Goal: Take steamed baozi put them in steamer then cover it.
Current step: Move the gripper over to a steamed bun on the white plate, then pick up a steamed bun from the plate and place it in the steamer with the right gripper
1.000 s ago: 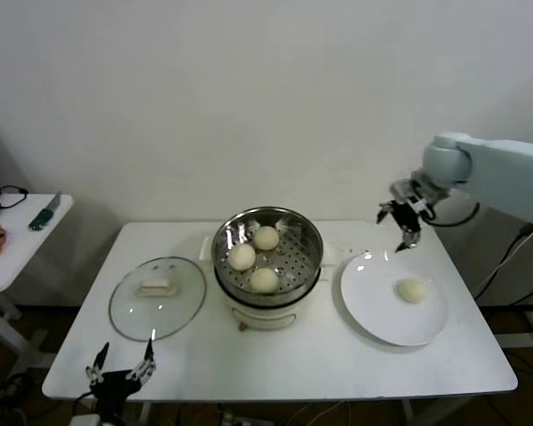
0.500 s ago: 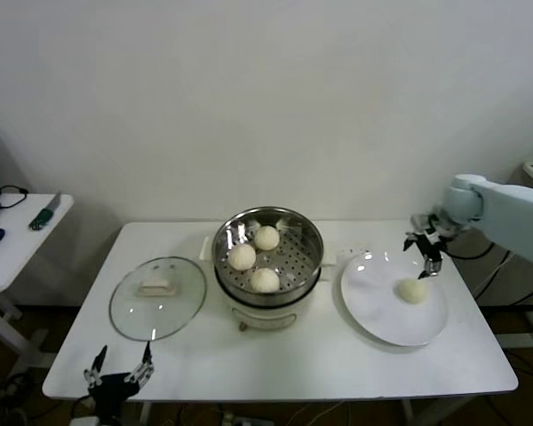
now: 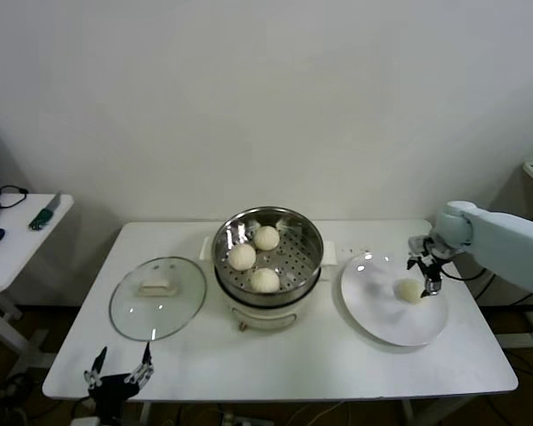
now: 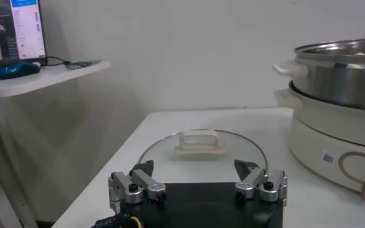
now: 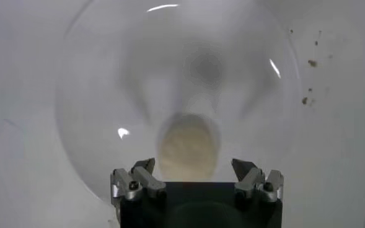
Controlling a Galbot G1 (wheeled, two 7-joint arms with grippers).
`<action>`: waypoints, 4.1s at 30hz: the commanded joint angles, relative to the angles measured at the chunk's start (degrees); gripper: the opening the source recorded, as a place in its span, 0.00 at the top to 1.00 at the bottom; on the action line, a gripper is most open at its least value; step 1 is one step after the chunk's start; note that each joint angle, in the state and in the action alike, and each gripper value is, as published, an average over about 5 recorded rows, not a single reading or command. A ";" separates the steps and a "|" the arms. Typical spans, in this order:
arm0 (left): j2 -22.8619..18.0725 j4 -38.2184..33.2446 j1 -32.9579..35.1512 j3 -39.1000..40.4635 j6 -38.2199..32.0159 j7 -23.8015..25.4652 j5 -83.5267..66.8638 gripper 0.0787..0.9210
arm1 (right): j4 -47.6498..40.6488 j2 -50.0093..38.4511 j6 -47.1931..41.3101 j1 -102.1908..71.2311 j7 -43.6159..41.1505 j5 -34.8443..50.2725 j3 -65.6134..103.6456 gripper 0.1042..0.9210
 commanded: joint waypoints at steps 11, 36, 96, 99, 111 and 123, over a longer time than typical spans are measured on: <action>-0.16 0.07 0.32 -0.12 -0.47 -0.08 0.93 0.12 | -5.65 2.35 -0.05 -5.93 0.11 -2.38 4.84 0.12; -0.35 -0.04 0.32 0.00 -0.49 -0.16 1.03 0.12 | -4.83 2.46 1.64 -2.66 -0.50 0.01 5.91 0.27; 0.07 -1.62 -1.54 -1.72 1.59 0.08 -0.86 0.12 | 19.04 24.22 -12.23 18.71 9.44 21.14 -14.00 0.24; 0.11 -1.52 -1.52 -1.79 1.56 0.06 -0.91 0.12 | 18.42 24.67 -12.33 17.90 9.56 20.86 -13.55 0.24; 0.06 -1.66 -1.64 -1.71 1.61 0.06 -1.01 0.12 | 17.46 25.08 -11.97 19.16 8.74 20.36 -14.25 0.24; 0.13 -1.83 -1.48 -1.60 1.48 0.02 -1.07 0.12 | 17.57 24.61 -10.75 20.85 7.90 21.85 -13.50 0.13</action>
